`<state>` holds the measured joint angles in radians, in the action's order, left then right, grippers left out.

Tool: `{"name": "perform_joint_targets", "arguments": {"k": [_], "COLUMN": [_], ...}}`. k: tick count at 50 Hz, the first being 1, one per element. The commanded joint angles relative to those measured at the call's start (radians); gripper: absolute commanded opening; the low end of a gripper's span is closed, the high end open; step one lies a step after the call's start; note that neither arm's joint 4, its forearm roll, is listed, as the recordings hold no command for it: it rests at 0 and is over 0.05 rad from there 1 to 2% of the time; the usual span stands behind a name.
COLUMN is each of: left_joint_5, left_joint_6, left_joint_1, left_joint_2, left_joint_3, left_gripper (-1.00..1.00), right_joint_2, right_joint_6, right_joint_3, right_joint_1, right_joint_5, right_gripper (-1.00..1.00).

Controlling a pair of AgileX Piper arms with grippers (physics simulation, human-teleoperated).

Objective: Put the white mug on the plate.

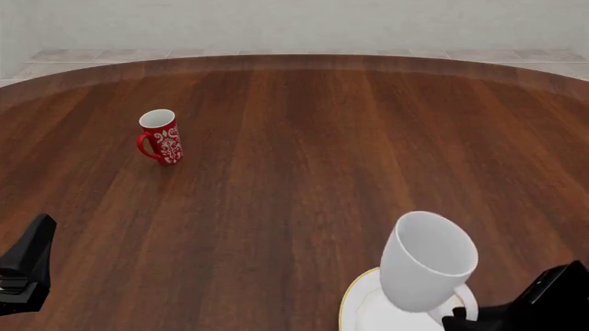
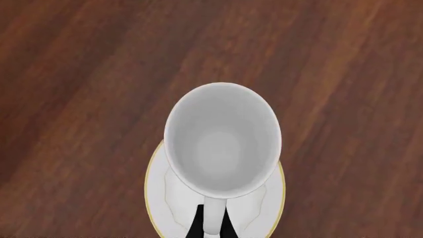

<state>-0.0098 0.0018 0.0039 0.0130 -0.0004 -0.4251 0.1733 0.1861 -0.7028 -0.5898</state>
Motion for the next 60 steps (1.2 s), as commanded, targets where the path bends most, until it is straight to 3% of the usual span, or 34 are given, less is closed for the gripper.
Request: {"name": "perform_joint_targets", "arguments": {"k": [1, 39, 60], "left_joint_5": [0.0, 0.0, 0.0], "left_joint_6": [0.0, 0.0, 0.0], "left_joint_1": [0.0, 0.0, 0.0], "left_joint_2": [0.0, 0.0, 0.0], "left_joint_3": [0.0, 0.0, 0.0], "left_gripper": [1.0, 1.0, 1.0], "right_joint_2": [0.0, -0.225, -0.197], "right_joint_6": [0.021, 0.069, 0.069], "right_joint_3": [-0.025, -0.11, -0.12], "right_joint_1": [-0.007, -0.033, -0.02], "right_joint_5": [0.016, 0.264, 0.231], "right_gripper": [-1.0, -1.0, -1.0]}}
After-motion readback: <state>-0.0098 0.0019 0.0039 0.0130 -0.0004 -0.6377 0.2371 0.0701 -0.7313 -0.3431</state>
